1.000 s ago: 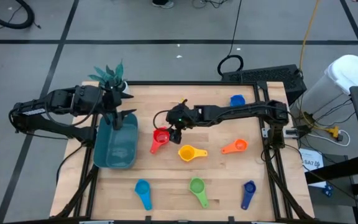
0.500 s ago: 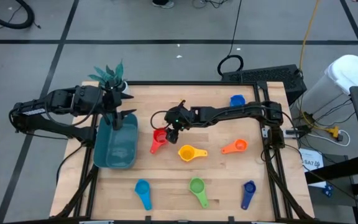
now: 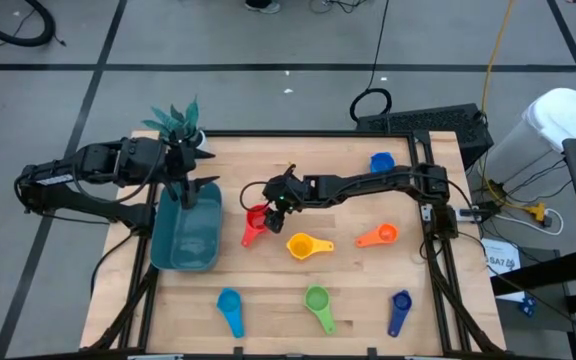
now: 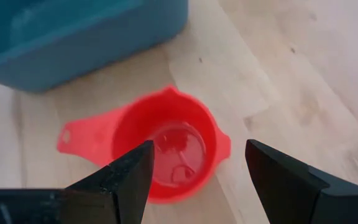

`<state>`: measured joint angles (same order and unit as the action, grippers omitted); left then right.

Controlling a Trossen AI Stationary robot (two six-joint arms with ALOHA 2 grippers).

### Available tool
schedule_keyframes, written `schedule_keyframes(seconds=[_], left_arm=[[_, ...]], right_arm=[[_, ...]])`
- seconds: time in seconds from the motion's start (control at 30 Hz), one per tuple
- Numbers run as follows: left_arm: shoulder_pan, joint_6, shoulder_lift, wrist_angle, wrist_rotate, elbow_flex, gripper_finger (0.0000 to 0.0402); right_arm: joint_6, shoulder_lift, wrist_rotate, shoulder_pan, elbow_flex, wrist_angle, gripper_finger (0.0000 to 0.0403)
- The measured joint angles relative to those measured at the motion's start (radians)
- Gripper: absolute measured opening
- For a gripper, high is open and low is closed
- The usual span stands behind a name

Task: Nest measuring cups in basket
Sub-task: Move the red measuring cup to the center of the table

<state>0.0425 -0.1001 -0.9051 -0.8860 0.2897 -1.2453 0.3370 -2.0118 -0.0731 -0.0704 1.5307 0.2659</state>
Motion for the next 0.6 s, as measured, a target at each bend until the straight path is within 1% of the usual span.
schedule_keyframes(seconds=[0.4,0.6], left_arm=[[-0.001,0.005,0.000,-0.002,-0.002,0.000,0.0216],[0.000,0.006,0.000,-0.002,-0.003,0.000,0.0214]], right_arm=[[0.000,-0.060,-0.003,0.013,0.000,-0.038,0.0247],[0.000,-0.064,-0.003,0.013,0.000,-0.031,0.0247]])
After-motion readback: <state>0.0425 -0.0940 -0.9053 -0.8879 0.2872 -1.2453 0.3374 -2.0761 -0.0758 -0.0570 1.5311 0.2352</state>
